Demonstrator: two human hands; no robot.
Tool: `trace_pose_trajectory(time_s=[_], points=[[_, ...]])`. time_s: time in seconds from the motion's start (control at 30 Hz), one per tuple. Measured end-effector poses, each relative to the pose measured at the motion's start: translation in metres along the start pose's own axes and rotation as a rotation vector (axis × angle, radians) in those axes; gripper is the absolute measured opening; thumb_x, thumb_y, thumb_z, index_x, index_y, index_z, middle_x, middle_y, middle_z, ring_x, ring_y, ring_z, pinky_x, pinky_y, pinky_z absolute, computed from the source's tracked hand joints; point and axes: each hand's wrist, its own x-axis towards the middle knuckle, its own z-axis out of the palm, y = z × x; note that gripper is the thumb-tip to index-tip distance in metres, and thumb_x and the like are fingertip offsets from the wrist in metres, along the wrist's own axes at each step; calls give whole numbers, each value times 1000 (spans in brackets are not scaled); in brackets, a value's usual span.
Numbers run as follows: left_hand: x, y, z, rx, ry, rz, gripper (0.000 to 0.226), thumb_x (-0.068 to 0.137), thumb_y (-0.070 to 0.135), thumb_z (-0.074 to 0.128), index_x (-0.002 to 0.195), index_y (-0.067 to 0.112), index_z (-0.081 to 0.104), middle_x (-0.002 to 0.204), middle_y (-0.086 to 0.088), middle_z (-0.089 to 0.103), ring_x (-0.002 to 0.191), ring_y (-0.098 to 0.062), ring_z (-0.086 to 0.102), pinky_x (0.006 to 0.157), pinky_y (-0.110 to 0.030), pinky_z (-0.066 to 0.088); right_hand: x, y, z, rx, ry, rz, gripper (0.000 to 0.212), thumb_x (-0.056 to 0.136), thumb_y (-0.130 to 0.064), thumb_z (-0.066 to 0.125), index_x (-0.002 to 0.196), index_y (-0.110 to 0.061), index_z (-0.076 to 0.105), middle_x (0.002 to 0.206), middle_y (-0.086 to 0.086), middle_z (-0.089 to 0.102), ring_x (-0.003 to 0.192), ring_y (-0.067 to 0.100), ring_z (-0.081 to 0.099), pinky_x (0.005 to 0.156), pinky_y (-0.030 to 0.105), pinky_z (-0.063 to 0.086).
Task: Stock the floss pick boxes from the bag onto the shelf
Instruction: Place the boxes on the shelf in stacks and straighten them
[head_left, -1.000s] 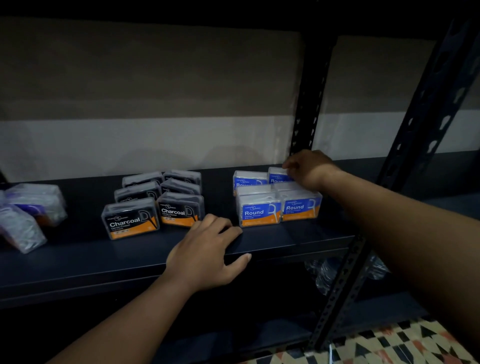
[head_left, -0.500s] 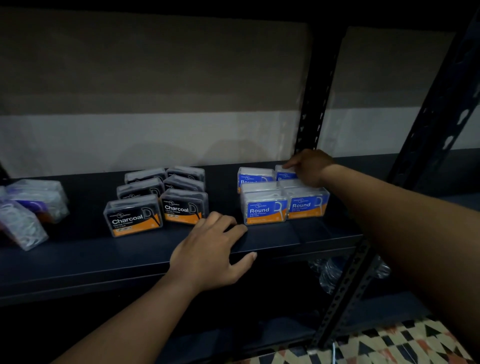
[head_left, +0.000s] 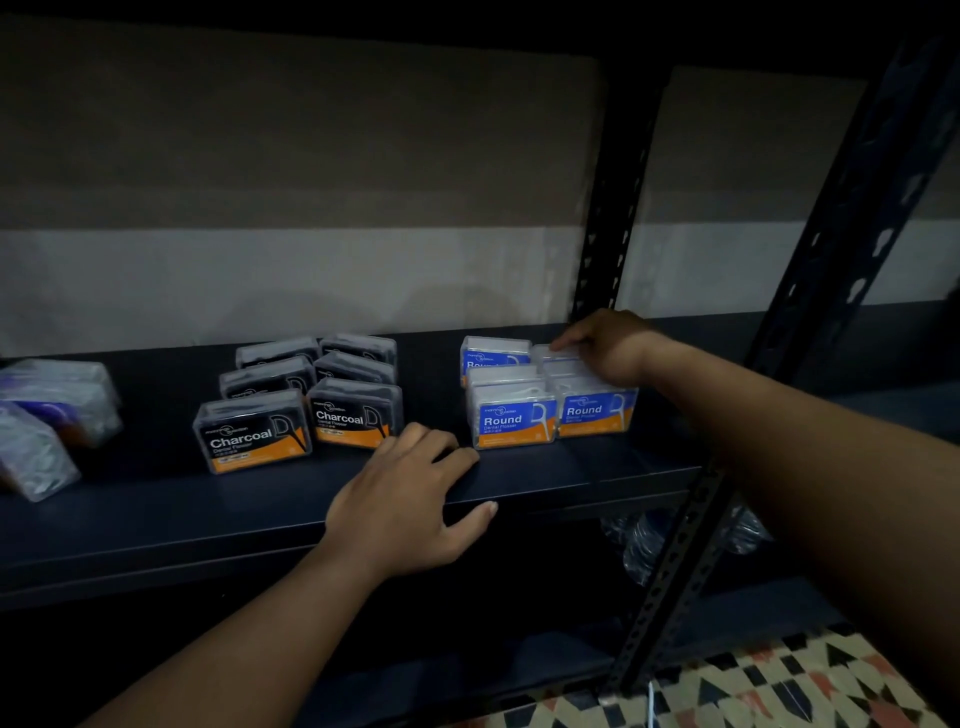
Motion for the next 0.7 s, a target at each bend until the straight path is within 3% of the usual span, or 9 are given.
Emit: trace_pose_trajectory(time_s=[0.23,0.5,0.7], points=[[0,0,0,-5,-11,-6,65,86,73,38,132,30,57,124,11,55,116,-12,46,98,-32,42,-3,2,0,11,-17,-14,42,99,-6,42,126,-30,65,140,-1,56,123,21,54,95,22,37],[0,1,-1,-2,-14,2,65,87,72,38,131,29,57,123,9,55,116,-14,46,99,-33,42,12,-26,-6,44,38,-91,31,100,-30,48,127,-29,63,139,-4,56,125,19,52,107,33,41],[1,0,-1,8,-26,7,66,88,72,35,134,28,54,125,8,53,118,-14,43,101,-33,39,31,-55,2,-3,-27,-140,35,97,-33,53,131,-29,60,142,-3,53,127,21,51,108,35,40]])
